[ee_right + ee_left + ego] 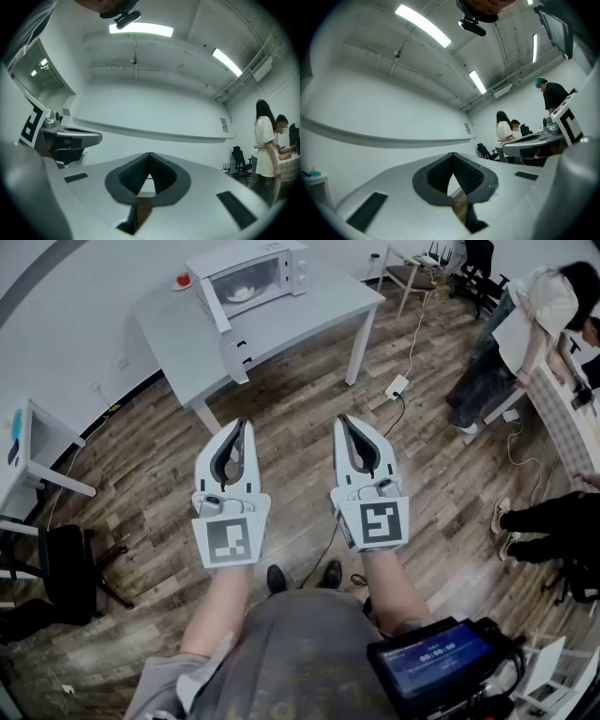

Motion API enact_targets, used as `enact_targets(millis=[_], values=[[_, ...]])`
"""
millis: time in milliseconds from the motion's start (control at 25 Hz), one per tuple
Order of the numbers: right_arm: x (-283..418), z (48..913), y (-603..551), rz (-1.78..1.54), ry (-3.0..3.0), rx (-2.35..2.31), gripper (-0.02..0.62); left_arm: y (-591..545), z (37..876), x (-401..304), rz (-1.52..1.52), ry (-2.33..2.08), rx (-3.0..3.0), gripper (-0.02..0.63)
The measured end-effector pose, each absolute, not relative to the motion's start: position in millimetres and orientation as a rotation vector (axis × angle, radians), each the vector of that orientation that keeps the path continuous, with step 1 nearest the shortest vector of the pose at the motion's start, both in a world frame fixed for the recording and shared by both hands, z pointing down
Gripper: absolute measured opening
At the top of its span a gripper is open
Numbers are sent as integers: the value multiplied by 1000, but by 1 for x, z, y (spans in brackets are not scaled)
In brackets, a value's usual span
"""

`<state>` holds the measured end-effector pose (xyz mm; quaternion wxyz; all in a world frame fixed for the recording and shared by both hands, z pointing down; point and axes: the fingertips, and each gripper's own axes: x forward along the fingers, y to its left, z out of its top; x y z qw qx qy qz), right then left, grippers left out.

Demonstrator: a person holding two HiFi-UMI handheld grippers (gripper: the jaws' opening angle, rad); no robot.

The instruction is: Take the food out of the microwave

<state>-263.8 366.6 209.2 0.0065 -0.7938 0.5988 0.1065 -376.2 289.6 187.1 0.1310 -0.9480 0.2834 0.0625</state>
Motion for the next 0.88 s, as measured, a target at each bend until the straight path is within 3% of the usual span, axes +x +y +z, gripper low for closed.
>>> enact_targets(millis=[880], values=[[-201, 215, 407, 324, 1963, -2419, 6, 336, 193, -311, 188, 898, -2711, 6]])
